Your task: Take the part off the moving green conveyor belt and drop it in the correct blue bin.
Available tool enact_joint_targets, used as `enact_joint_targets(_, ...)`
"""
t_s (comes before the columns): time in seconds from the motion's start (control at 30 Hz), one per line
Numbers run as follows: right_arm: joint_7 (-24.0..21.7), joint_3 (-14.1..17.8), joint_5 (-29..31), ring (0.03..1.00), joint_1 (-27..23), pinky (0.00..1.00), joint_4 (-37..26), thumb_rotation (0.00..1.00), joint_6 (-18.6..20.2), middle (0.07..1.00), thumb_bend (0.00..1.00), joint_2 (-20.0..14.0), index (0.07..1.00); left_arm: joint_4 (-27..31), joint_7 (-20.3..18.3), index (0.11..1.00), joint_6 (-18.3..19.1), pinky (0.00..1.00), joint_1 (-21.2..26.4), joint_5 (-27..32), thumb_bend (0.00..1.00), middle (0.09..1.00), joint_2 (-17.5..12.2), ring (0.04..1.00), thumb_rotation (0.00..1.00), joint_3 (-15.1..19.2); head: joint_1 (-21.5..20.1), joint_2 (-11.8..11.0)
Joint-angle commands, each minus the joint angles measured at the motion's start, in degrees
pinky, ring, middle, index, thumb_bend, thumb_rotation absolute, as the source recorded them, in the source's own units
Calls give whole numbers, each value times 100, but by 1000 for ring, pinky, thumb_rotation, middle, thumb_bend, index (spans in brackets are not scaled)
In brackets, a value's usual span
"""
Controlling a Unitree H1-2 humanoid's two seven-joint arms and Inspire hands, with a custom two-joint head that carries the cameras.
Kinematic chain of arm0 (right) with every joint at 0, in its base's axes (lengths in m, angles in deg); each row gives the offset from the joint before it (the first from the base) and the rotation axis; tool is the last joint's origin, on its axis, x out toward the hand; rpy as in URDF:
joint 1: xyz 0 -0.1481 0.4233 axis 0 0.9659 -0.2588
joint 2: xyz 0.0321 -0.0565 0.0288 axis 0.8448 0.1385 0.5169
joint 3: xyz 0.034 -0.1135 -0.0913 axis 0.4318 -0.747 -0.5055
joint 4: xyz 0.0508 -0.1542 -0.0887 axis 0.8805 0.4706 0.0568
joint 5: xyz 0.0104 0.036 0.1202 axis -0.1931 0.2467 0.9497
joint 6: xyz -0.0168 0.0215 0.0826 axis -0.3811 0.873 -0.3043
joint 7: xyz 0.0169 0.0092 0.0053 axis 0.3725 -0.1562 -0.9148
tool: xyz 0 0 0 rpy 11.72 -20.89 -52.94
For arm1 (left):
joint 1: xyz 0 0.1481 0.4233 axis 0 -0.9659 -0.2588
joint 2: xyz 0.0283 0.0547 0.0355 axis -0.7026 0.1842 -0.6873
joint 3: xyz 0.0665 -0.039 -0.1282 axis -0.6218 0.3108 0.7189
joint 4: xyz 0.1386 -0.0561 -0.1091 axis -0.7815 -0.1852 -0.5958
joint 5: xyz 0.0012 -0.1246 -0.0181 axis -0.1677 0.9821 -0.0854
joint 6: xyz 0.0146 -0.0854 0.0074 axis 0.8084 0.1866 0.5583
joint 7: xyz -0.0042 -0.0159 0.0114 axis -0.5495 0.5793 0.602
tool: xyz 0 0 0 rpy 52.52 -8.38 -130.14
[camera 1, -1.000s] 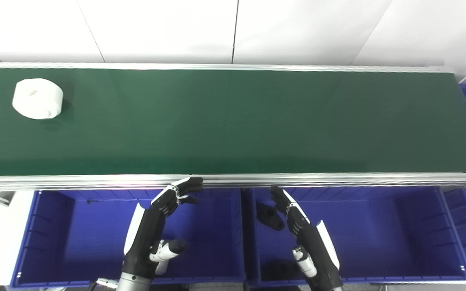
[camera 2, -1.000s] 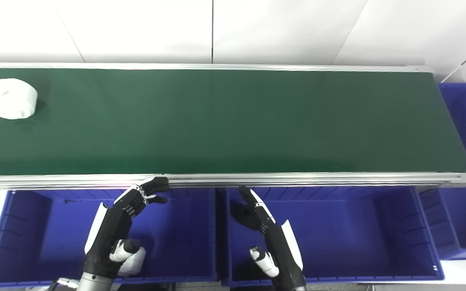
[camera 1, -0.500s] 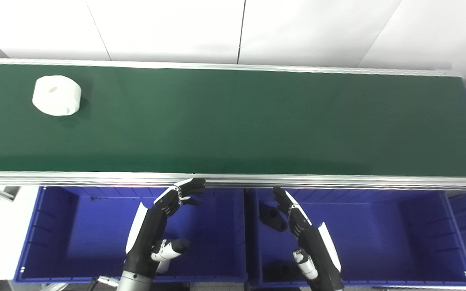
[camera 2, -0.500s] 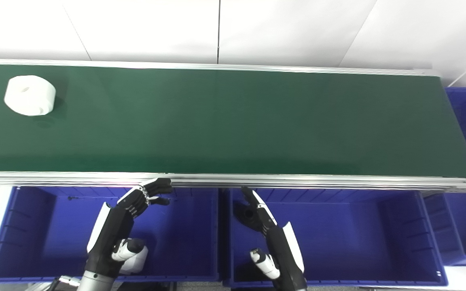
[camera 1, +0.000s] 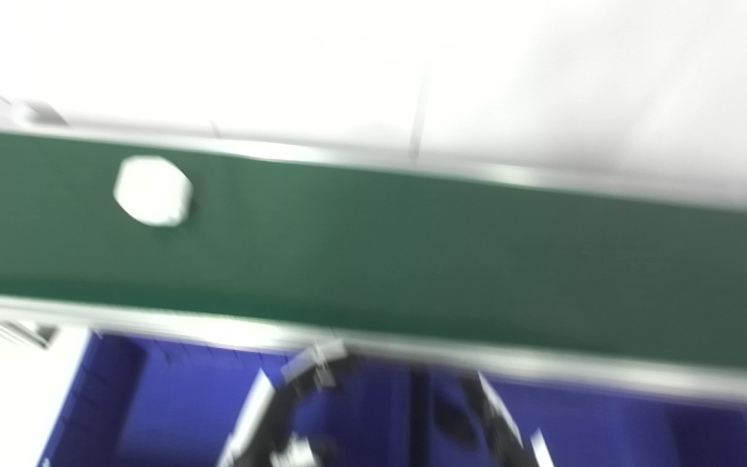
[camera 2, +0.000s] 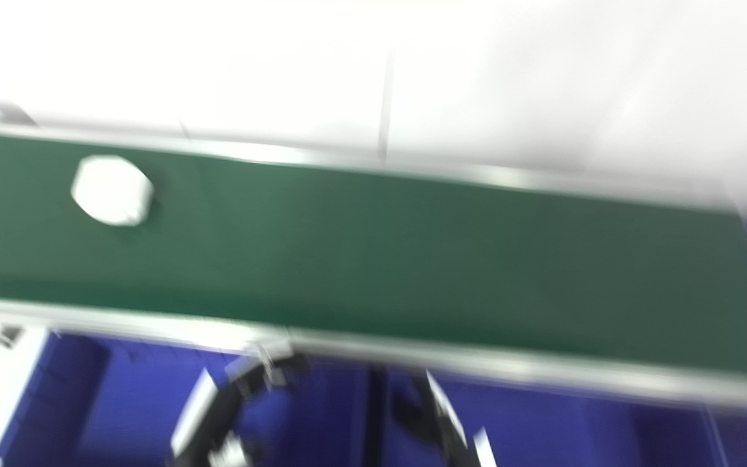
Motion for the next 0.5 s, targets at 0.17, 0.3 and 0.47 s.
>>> enact_joint_targets(0.17,350,-156,-77,952,-203,949,-58,964,-342,938,953,-244,915,-93,1004,713,-218,608,482,-33,873,738,-398,704,765,-711,362,-265)
enact_joint_targets(0.3,349,-252,-4,969,-362,970,15,970,-342,949,973,-299,923,-296,1408,726,-218,630,803,-333,887,738,-645,702,757,-1062,426,-237)
enact_joint_targets(0.47,263,-207,168,983,-438,998,14,965,-342,956,994,-266,929,-327,1537,730,-217,629,968,-337,912,735,-694,696,759,-1206,618,-153)
